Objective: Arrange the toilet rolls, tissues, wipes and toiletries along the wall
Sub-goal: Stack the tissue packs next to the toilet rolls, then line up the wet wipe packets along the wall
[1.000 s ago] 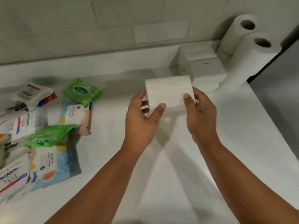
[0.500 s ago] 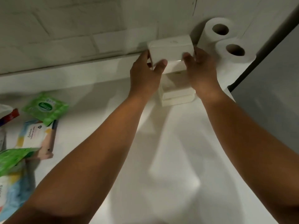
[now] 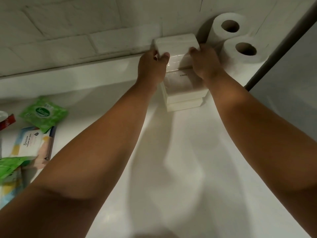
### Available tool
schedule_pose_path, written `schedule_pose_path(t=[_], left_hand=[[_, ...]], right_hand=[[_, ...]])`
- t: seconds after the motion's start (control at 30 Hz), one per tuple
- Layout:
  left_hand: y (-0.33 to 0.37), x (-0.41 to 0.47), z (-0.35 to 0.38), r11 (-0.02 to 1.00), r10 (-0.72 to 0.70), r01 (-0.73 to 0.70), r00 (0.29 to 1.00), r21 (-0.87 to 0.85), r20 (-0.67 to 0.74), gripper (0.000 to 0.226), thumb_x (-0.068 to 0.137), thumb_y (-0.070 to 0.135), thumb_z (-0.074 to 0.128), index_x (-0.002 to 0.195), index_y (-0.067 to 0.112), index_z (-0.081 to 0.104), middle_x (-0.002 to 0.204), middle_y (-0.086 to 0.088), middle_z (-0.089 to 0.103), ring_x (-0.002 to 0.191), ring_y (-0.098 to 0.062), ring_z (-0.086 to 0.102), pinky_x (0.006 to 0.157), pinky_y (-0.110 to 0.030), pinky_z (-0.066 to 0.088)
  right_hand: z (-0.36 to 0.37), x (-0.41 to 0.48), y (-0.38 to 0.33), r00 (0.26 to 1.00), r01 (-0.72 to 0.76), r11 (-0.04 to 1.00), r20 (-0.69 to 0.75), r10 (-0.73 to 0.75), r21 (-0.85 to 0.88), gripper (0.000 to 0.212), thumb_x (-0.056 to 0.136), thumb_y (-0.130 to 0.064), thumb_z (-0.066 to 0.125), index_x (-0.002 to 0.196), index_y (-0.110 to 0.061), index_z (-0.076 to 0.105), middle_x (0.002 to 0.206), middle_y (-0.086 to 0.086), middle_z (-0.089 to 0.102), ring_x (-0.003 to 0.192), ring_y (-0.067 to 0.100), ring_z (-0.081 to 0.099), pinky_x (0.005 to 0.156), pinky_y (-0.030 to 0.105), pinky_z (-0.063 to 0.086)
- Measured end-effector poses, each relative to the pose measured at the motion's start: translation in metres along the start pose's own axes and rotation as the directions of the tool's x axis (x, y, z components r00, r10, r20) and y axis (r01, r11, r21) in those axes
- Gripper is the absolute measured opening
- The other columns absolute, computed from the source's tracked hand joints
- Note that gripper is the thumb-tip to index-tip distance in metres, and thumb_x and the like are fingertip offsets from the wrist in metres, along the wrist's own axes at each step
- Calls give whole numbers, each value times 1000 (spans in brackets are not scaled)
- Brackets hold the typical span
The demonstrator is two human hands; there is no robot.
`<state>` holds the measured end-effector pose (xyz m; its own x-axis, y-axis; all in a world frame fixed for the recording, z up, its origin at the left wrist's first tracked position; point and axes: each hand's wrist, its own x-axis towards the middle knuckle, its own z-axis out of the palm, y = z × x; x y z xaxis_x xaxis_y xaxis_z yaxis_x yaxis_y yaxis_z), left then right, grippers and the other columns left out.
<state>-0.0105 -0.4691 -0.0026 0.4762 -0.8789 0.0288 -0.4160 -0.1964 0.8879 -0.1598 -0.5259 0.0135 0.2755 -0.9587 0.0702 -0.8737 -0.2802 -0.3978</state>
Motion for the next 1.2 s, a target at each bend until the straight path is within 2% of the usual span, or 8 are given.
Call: schedule_pose_path(t=[0.2,0.3,0.4,0.47,0.67,0.9,1.07,1.2], left_hand=[[2,0,5,997,-59,60,998,-45,25,39,99,33,54,101,-3,68,83,-11,65,70,-22,57,64,-28,44],[5,-1,5,997,-72,72,997,-19,34,40,100,34,52,100,-3,68,79,-6,61,67,-17,53,59,-26,39],[7,-1,3,996,-86,86,995,-3,40,42,100,36,53,92,-3,67,68,-1,54,62,-15,48,59,-26,37],[9,-2,-1,996,-90,90,996,17,29,42,100,38,53,77,4,61,64,0,50,60,-15,47,61,-26,35],[14,-18,-25,988,14,-14,1000,153,0,50,99,42,50,117,-4,62,121,-22,64,114,-32,58,89,-35,44],[19,-77,-78,984,171,-167,984,69,-58,31,97,35,58,124,21,63,121,11,67,107,-5,63,87,-9,44],[-12,-131,-139,974,225,-219,969,62,-102,31,96,30,61,124,18,64,121,9,67,105,-9,64,94,-28,52],[-54,-181,-201,978,207,-204,973,34,-102,32,95,27,61,125,16,63,120,8,67,106,-13,63,94,-40,54]], right_hand=[[0,-1,-3,997,47,991,67,-39,-124,38,105,-11,27,136,5,41,129,31,52,121,43,49,98,43,42],[0,-1,-6,989,-132,981,87,121,142,39,103,-16,34,129,8,50,126,32,55,117,43,53,77,26,48],[2,-4,-6,987,-159,949,51,150,272,38,104,-15,32,131,6,47,129,31,53,119,42,52,93,37,46],[-2,-8,-11,980,-176,861,5,197,477,35,101,-19,40,125,2,54,122,24,59,112,35,57,87,37,48],[-7,-31,-29,958,23,889,-264,112,457,47,93,-27,53,137,-11,49,137,5,55,129,20,50,109,29,38],[-6,-98,-73,899,285,845,-433,-71,453,39,86,-21,53,121,-6,63,125,5,64,121,19,57,105,27,42],[4,-159,-121,924,290,784,-372,-82,549,32,92,-19,56,123,-13,61,125,-2,63,116,4,54,99,7,36],[29,-214,-167,945,296,735,-297,-133,610,33,92,-19,55,125,-17,59,128,-2,60,121,8,54,106,19,39]])
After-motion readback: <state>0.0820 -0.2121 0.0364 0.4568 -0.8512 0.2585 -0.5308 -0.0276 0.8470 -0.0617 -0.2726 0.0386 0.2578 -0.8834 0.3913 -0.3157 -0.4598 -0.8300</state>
